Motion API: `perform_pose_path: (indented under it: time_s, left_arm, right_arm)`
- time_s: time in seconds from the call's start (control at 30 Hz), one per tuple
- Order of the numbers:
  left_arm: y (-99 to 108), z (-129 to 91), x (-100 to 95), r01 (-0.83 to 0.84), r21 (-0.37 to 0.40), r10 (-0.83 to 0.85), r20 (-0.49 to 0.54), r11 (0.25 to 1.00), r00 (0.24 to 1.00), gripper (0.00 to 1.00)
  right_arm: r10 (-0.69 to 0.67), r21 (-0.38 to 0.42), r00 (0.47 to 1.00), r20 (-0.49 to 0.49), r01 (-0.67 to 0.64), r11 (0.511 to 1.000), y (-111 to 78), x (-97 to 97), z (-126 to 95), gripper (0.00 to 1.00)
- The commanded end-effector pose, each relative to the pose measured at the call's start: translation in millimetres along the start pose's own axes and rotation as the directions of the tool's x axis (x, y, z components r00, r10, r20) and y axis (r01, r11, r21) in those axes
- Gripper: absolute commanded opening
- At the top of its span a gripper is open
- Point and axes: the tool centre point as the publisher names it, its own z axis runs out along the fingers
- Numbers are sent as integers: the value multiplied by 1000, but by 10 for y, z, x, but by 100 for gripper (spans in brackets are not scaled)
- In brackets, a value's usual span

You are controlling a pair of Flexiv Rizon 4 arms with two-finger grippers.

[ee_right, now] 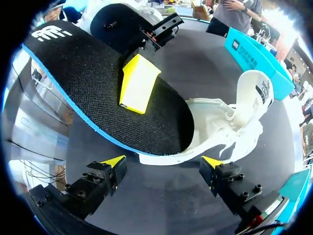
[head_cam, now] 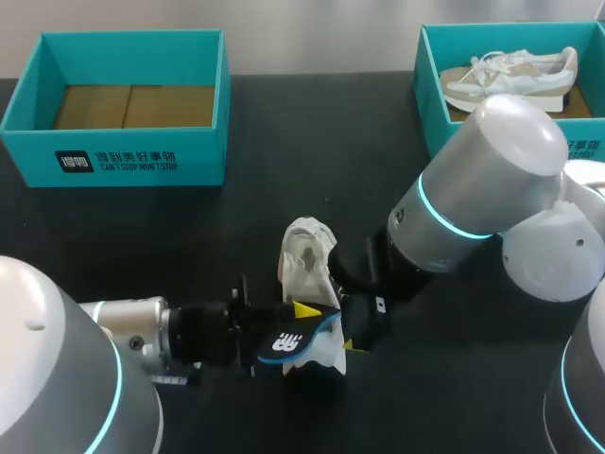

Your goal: Take the shoe out of the shoebox, open the shoe tongue, remove and reinsert the insole, then place the shoe into the shoebox

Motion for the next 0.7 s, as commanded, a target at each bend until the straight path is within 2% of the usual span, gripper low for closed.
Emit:
perform_pose_path:
  time_s: [0.03,0.4,0.7]
  left_arm:
    - [85,5,-12,-17,26,16,12,1000,1000,0]
    - [197,15,-17,-49,46,48,25,998,999,0]
    - [277,51,-32,-60,17,60,28,998,998,0]
  right_arm:
    - [0,-1,1000,2,0,1000,-7,12,2,100]
    - [0,-1,1000,2,0,1000,-7,12,2,100]
    - [0,-1,1000,2,0,1000,-7,12,2,100]
